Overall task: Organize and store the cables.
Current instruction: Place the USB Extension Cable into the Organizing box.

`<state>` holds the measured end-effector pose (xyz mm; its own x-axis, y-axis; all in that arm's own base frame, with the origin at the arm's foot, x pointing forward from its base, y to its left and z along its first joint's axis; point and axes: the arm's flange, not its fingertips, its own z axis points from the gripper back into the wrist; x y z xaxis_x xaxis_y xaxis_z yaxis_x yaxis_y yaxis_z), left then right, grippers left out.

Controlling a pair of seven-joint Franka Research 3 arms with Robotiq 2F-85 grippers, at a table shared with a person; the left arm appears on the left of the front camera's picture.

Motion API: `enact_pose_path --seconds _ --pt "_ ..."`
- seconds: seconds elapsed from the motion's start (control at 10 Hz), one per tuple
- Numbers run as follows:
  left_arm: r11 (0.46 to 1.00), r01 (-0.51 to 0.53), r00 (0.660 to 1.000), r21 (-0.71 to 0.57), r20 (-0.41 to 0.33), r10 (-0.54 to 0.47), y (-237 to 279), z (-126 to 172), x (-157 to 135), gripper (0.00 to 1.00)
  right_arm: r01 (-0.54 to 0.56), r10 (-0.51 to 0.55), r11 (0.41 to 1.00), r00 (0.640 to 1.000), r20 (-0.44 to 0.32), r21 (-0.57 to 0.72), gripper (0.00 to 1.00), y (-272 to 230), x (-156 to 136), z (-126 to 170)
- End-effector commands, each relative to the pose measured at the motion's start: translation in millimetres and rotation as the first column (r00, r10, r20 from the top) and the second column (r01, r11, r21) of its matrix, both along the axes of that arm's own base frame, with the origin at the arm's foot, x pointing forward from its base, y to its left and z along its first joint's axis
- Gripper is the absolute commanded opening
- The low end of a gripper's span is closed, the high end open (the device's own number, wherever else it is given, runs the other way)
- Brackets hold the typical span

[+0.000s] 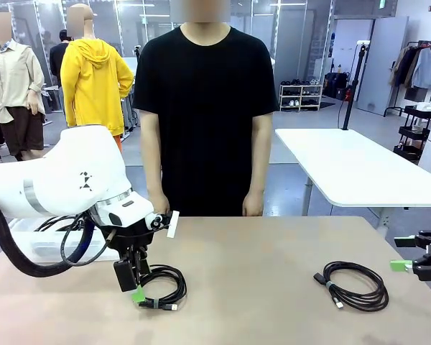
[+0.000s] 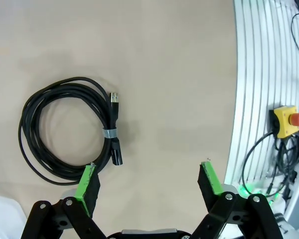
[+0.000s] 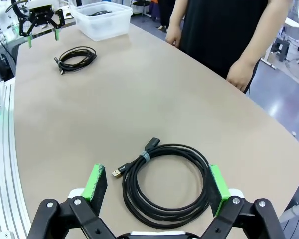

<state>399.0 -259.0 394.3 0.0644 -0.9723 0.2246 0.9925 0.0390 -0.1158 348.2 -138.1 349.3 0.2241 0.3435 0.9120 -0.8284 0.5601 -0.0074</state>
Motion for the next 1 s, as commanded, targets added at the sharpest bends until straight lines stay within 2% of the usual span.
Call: enact_pose_path --seconds 0.0,0.1,0.2,0.5,0.9 --pt "1.0 -0.004 1.0 -0.004 0.016 0.004 0.5 0.1 0.4 1.0 0.023 -0.023 1.0 1.0 -0.009 0.005 1.0 1.1 -0.2 3.9" --pt "1.0 0.0 1.0 0.0 0.0 0.0 0.0 0.0 0.0 1.0 0.023 -0.023 1.0 1.0 -0.009 0.005 1.0 1.1 -0.2 3.9" --pt "0.998 -0.052 0.997 0.043 0.053 0.05 -13.9 -16.8 9.3 1.0 0.023 -0.023 1.0 1.0 -0.009 0.005 1.0 1.1 -0.2 3.9" --pt "0.993 -0.114 0.986 0.03 0.126 0.109 -25.7 -38.1 14.8 1.0 0.023 -0.023 1.0 1.0 -0.009 0.005 1.0 1.1 -0.2 3.9" --pt "0.982 -0.157 0.978 0.108 0.156 0.139 -27.9 -60.6 13.8 1.0 0.023 -0.023 1.0 1.0 -0.009 0.005 1.0 1.1 -0.2 3.9"
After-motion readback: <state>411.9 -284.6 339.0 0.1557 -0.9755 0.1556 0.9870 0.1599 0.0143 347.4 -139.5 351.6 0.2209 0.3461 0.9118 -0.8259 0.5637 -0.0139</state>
